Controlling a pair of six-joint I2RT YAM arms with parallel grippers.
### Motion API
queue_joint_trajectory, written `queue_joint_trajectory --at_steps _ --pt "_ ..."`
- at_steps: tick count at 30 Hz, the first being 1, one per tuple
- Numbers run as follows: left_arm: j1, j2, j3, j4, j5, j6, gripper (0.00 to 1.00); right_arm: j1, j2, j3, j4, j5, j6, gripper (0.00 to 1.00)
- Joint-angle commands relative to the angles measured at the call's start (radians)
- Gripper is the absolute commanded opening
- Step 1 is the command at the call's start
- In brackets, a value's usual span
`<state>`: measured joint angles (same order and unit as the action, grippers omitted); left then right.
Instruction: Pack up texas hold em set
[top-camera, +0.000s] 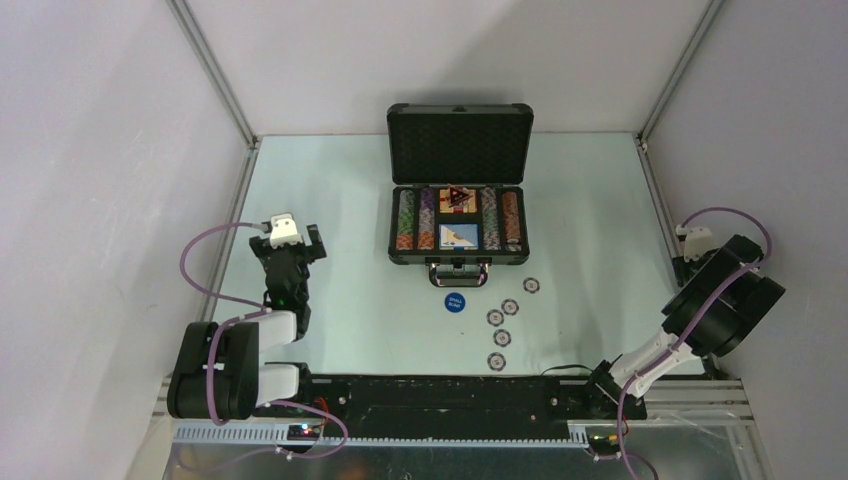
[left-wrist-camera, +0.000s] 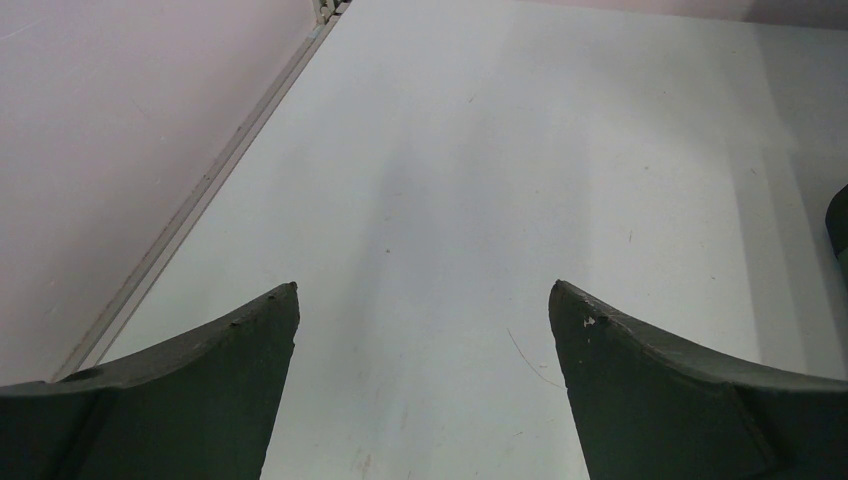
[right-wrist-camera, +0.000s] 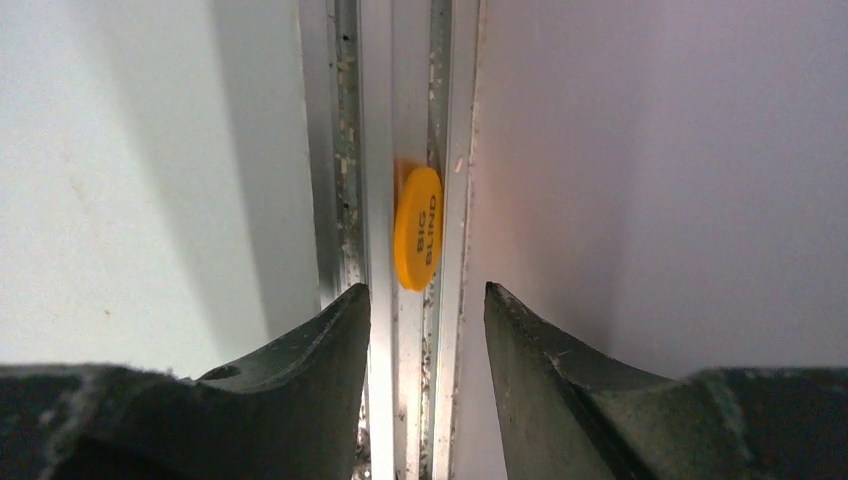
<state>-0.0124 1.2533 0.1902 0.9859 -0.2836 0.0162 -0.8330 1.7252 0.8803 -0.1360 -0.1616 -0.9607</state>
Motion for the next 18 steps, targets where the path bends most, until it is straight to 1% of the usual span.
queue_joint_trajectory --at_steps 1,8,11,18 --pt "0.009 -0.005 0.002 0.056 -0.004 -0.009 1.0 0.02 0.049 0.0 0.058 0.015 0.014 0.5" --pt "0.009 -0.005 0.002 0.056 -0.003 -0.009 1.0 0.029 0.103 0.0 0.122 0.078 0.018 0.49" --pt "0.009 -0.005 0.002 0.056 -0.004 -0.009 1.0 0.029 0.123 0.0 0.175 0.113 0.023 0.48" --pt "0.009 -0.004 0.002 0.056 -0.003 -0.009 1.0 0.029 0.126 0.0 0.232 0.143 0.039 0.46"
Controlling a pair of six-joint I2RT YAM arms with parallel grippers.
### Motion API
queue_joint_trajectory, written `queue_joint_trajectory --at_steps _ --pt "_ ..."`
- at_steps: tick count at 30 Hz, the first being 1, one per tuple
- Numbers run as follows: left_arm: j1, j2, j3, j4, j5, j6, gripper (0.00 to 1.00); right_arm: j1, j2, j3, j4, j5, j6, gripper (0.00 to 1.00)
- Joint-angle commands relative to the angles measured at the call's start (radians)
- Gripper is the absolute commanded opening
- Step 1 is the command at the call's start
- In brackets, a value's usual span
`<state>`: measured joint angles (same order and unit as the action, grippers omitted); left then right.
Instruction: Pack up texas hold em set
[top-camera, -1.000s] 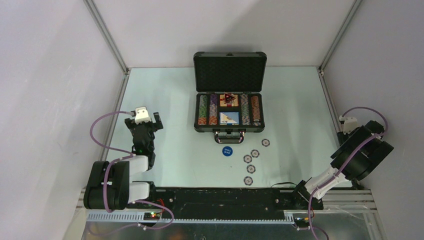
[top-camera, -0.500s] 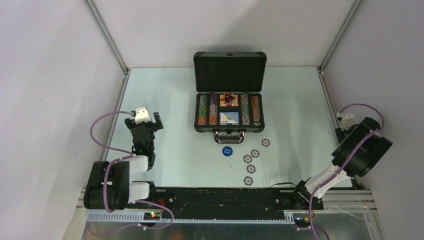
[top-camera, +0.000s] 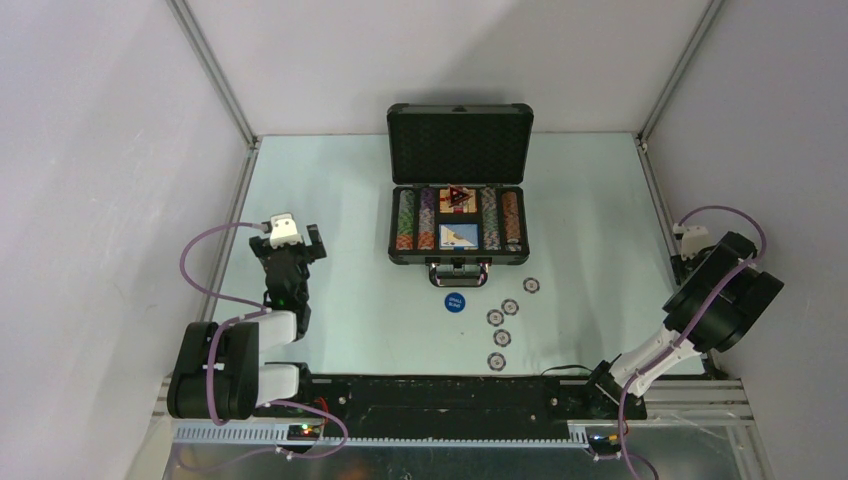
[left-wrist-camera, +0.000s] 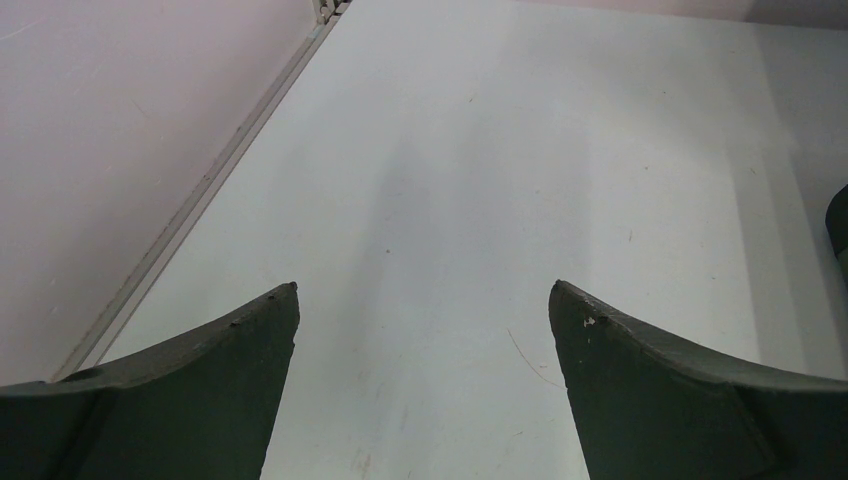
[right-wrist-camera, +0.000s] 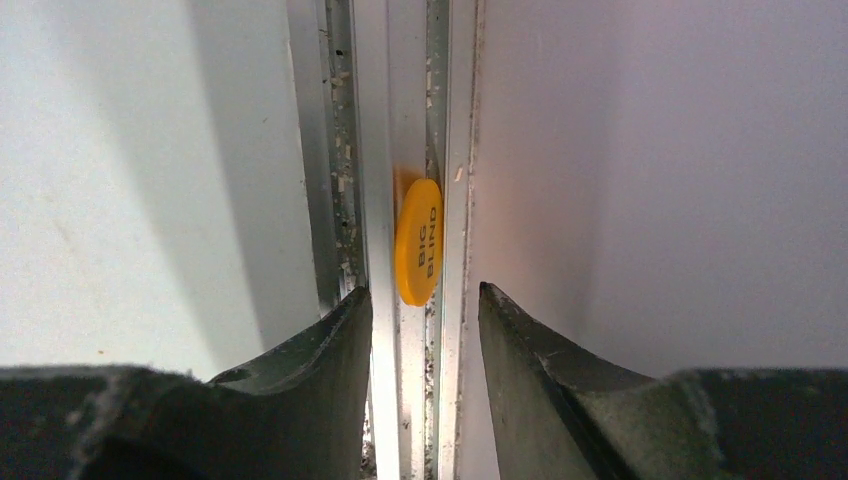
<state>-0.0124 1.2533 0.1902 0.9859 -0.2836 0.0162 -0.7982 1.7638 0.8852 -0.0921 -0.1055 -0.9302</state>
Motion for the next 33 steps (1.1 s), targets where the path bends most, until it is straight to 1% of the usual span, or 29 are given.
queue_joint_trajectory --at_steps 1,7,12,14,18,25,28,33 --pt "0.009 -0.005 0.002 0.056 -0.003 -0.009 1.0 -0.005 0.085 -0.006 0.192 0.089 0.012 0.46" --pt "0.009 -0.005 0.002 0.055 -0.004 -0.009 1.0 -0.007 0.044 -0.006 0.245 0.105 0.05 0.44" --pt "0.009 -0.005 0.002 0.056 -0.003 -0.009 1.0 -0.015 -0.026 -0.005 0.234 0.087 0.071 0.44" --pt "0.009 -0.004 0.002 0.056 -0.004 -0.009 1.0 -0.017 -0.053 0.004 0.205 0.067 0.078 0.44" --pt "0.009 -0.005 0.002 0.056 -0.003 -0.009 1.0 -0.039 -0.092 0.06 0.049 -0.028 0.105 0.45" --pt "0.009 -0.005 0.002 0.056 -0.003 -0.009 1.0 -0.045 -0.146 0.084 -0.131 -0.147 0.074 0.45" --pt "0.009 -0.005 0.002 0.056 -0.004 -0.009 1.0 -0.041 -0.143 0.086 -0.154 -0.14 0.047 0.45" --pt "0.009 -0.005 0.002 0.056 -0.004 -0.009 1.0 -0.04 -0.089 0.086 -0.156 -0.092 -0.009 0.45"
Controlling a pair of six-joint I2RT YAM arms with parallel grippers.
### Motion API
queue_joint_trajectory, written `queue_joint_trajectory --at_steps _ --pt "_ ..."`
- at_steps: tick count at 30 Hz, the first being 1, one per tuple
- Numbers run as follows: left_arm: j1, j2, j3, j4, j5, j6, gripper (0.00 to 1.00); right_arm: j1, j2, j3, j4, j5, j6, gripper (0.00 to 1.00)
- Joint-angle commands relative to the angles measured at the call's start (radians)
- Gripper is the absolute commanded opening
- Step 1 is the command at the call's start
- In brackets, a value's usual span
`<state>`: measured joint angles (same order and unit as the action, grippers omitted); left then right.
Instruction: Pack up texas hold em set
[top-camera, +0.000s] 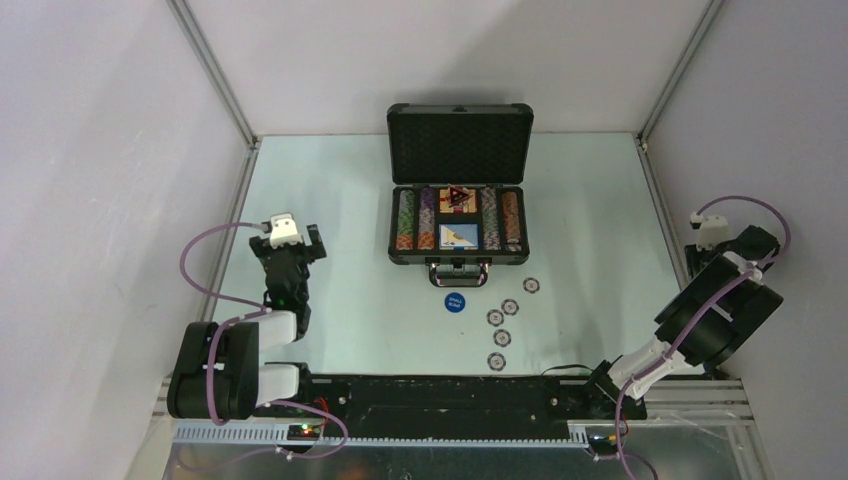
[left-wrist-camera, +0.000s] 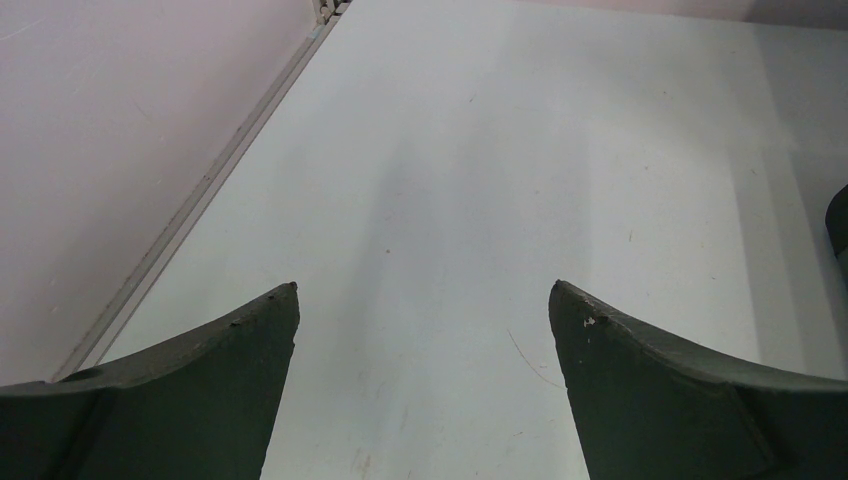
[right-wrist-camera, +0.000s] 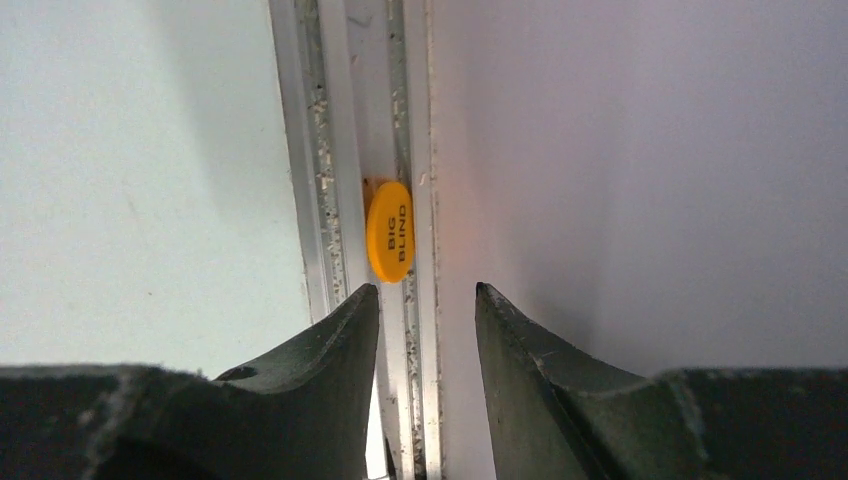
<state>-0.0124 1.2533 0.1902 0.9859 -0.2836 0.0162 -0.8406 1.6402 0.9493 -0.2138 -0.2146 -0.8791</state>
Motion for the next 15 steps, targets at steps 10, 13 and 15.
queue_joint_trajectory --at_steps 10,13,15 --pt "0.009 -0.004 0.002 0.056 -0.003 -0.009 1.0 -0.017 0.115 0.021 -0.038 0.061 -0.129 0.45" --pt "0.009 -0.004 0.003 0.056 -0.003 -0.009 1.0 -0.025 0.122 0.021 -0.032 0.074 -0.142 0.45" --pt "0.009 -0.005 0.002 0.055 -0.004 -0.009 1.0 -0.028 0.125 0.021 -0.019 0.082 -0.141 0.45"
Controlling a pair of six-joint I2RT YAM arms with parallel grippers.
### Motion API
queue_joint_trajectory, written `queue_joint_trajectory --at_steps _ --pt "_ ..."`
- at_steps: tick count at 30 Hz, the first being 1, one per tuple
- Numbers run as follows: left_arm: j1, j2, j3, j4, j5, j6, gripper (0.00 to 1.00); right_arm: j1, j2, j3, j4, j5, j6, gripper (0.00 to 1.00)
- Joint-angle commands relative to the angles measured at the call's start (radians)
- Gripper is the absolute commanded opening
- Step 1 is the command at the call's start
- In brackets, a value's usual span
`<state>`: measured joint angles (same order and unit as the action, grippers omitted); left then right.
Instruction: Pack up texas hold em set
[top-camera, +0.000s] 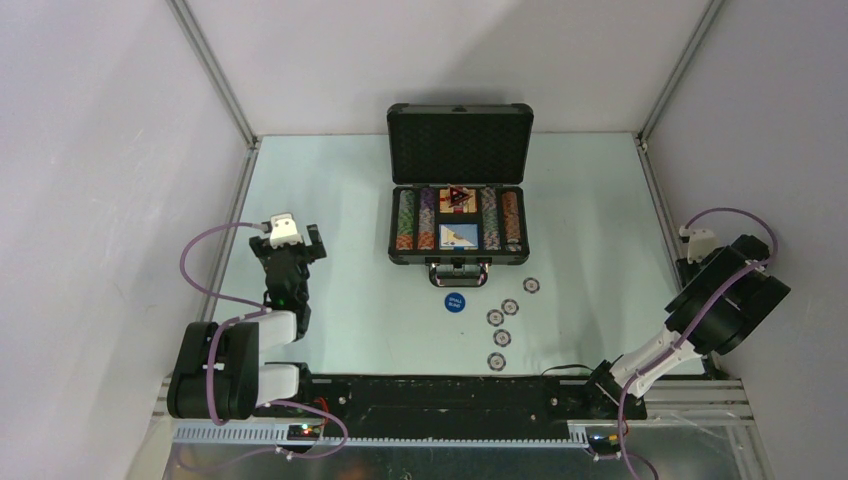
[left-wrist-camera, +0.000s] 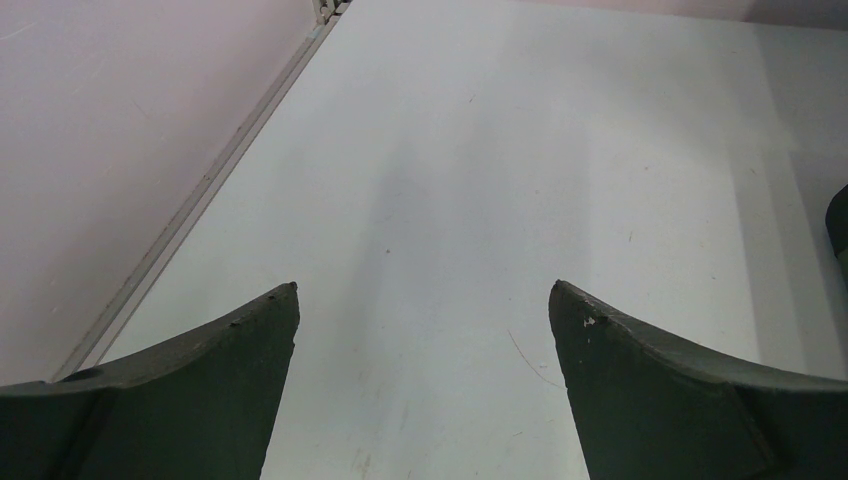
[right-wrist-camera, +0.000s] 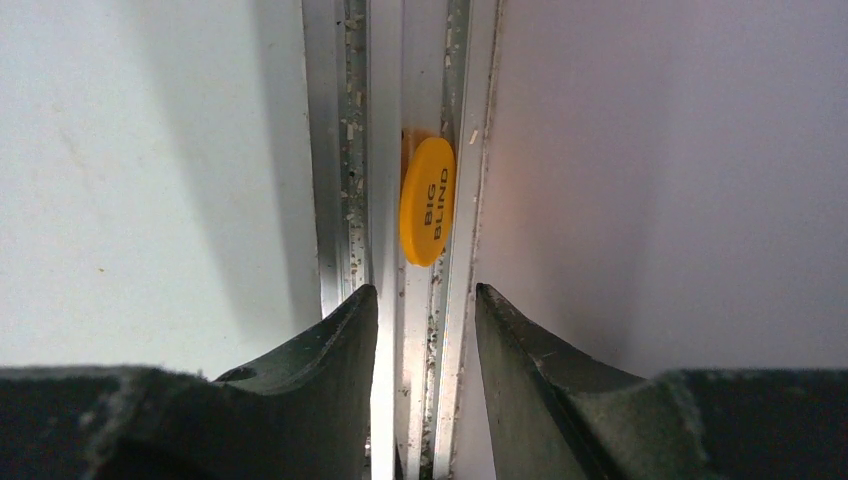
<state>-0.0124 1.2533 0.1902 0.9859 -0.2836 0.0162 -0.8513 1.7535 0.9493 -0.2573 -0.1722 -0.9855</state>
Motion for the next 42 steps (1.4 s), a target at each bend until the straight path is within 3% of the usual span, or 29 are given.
queue_joint_trajectory --at_steps 1,15,23,42 --pt "0.009 -0.004 0.002 0.055 -0.005 -0.009 1.0 -0.019 0.012 0.021 0.036 0.044 -0.032 0.45" --pt "0.009 -0.005 0.003 0.055 -0.003 -0.009 1.0 -0.025 -0.035 0.022 0.086 0.066 -0.004 0.43" --pt "0.009 -0.005 0.003 0.056 -0.003 -0.009 1.0 -0.045 -0.069 0.072 -0.052 -0.024 0.004 0.44" --pt "0.009 -0.005 0.002 0.056 -0.004 -0.009 1.0 -0.054 0.048 0.072 0.007 0.044 -0.032 0.41"
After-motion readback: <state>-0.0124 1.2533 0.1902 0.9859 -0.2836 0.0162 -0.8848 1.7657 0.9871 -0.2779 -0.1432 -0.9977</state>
